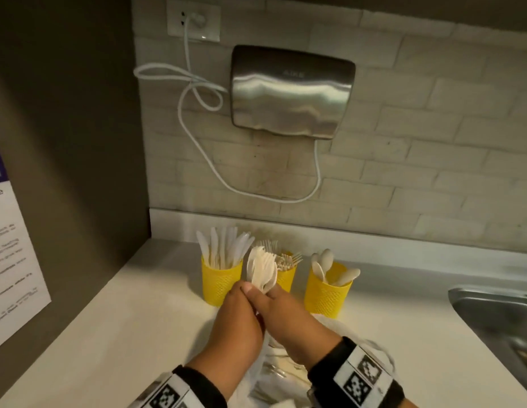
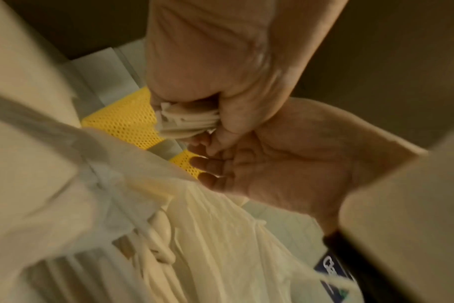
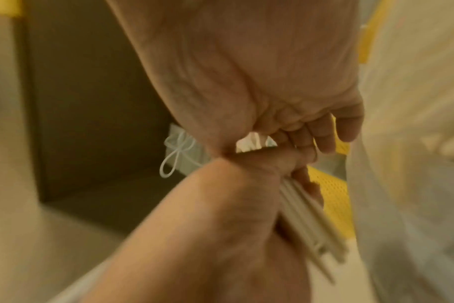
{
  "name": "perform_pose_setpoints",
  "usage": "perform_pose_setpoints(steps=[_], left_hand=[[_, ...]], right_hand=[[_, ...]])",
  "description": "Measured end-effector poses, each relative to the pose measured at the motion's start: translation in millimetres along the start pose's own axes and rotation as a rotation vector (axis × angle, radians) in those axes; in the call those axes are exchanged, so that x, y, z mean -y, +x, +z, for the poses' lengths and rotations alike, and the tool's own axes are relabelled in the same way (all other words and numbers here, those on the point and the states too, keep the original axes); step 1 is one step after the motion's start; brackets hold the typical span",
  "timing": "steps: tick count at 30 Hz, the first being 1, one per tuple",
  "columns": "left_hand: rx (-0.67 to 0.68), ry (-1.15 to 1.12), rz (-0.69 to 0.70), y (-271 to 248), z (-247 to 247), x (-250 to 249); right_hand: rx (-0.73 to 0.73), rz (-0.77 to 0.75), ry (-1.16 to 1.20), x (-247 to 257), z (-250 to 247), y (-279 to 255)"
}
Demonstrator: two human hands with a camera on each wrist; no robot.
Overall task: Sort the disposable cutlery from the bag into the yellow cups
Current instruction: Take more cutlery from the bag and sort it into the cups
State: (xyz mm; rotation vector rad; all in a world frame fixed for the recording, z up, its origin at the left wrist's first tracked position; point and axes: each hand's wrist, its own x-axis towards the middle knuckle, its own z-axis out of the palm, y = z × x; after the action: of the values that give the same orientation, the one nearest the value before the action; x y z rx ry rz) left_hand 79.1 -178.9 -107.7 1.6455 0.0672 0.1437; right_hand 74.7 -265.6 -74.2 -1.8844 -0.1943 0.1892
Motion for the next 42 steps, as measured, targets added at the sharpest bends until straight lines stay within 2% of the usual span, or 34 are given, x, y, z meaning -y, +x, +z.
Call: perform_pose_setpoints(steps=[2, 4, 6, 8, 11, 13, 17, 20, 24, 25, 28, 32, 35, 38, 40, 42], left_hand=[[0.038, 0.181, 0.103, -4.7, 2.5, 4.4], [0.092, 0.221, 0.149, -9.8, 0.2, -3.3], [0.136, 0.179, 0.071, -10.2, -1.6, -9.0], [0.226, -0.021, -0.077, -9.3, -2.8, -8.8], [0.398, -0.442, -0.242, -18.9, -5.5, -20.2], [0.436, -0.584, -0.327, -21.2, -6.8, -26.0], [0.437, -0.702, -0.338, -19.5, -6.7, -25.4], [0.446, -0.691, -0.296, -17.5, -5.0, -20.6], [0.34, -0.505, -0.183, -13.1, -1.6, -13.1], [0.322, -0.462, -0.148, -13.3, -1.0, -13.1], [0.296, -0.463, -0.119, -14.3, -0.6, -14.0], [0.212, -0.557, -0.147, -10.3, -5.0, -11.3], [0.07, -0.581, -0.149, -6.8, -9.0, -3.7], [-0.088, -0.606, -0.164, -2.7, -17.3, 2.6], [-0.167, -0.629, -0.157, 1.3, -23.9, 4.6], [-0.22, -0.669, -0.145, 5.5, -30.9, 5.4]], right_hand=[[-0.034, 0.106, 0.293, -8.3, -1.2, 2.7], [-0.049, 0.136, 0.421, -8.0, -5.9, 1.7], [-0.049, 0.138, 0.484, -5.3, -14.2, 0.4], [-0.019, 0.123, 0.526, -3.1, -23.2, -0.6], [0.074, 0.127, 0.583, 1.5, -33.3, -3.0], [0.164, 0.129, 0.596, 3.4, -40.2, -5.1], [0.279, 0.055, 0.561, 4.4, -48.7, -5.9], [0.149, 0.062, 0.411, 0.9, -49.5, -0.6], [-0.222, 0.001, 0.124, -6.8, -50.4, 6.5], [-0.272, -0.017, 0.106, -9.3, -49.6, 8.8], [-0.321, -0.057, 0.122, -11.1, -44.5, 14.4], [-0.268, -0.041, 0.075, -5.6, -42.0, 18.8], [-0.302, -0.059, 0.065, 6.5, -42.2, 33.7], [-0.445, -0.206, 0.151, 31.3, -41.3, 55.8], [-0.523, -0.296, 0.016, 46.5, -37.1, 68.8], [-0.535, -0.352, -0.139, 51.0, -26.0, 81.0]])
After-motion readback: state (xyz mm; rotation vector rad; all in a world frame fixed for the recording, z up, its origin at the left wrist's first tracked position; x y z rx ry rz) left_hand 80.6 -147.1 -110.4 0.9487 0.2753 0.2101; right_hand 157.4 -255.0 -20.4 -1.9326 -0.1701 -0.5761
